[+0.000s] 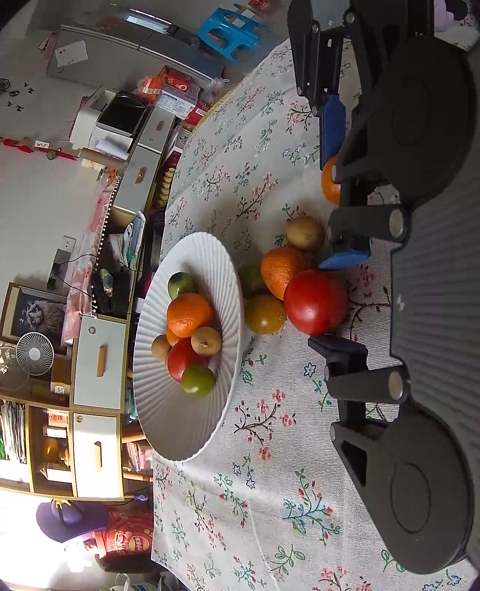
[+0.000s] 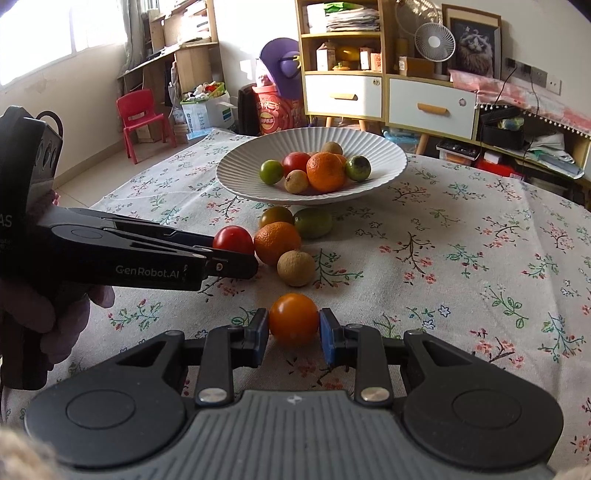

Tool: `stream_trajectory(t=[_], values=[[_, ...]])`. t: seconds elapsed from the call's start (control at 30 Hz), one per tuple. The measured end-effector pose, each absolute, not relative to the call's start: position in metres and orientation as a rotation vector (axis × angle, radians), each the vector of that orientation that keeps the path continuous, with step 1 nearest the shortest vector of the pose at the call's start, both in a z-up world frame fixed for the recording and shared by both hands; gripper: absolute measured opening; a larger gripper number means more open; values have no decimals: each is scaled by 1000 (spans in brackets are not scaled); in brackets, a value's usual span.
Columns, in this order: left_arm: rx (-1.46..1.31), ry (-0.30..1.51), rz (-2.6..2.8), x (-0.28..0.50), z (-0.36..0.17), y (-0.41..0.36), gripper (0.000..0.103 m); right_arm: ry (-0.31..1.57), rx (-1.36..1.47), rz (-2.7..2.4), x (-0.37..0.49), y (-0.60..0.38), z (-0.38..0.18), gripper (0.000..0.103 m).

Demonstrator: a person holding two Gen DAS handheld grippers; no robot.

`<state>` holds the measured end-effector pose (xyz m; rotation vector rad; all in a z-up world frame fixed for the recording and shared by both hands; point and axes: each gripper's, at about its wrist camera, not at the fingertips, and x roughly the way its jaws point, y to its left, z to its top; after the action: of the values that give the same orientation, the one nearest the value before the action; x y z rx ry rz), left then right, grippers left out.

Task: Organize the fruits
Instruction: 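Grasp a red tomato with the left tool while the right tool grasps an orange tomato, then lift both tomatoes and carry them over the white bowl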

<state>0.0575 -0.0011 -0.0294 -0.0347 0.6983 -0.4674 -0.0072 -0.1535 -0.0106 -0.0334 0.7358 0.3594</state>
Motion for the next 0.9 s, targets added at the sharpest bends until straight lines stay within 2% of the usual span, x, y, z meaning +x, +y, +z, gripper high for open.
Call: stream_trajectory(t=[0.9], values=[[-60,749,-478,55,-14,1,31,753,28,279,2,-168,3,26]])
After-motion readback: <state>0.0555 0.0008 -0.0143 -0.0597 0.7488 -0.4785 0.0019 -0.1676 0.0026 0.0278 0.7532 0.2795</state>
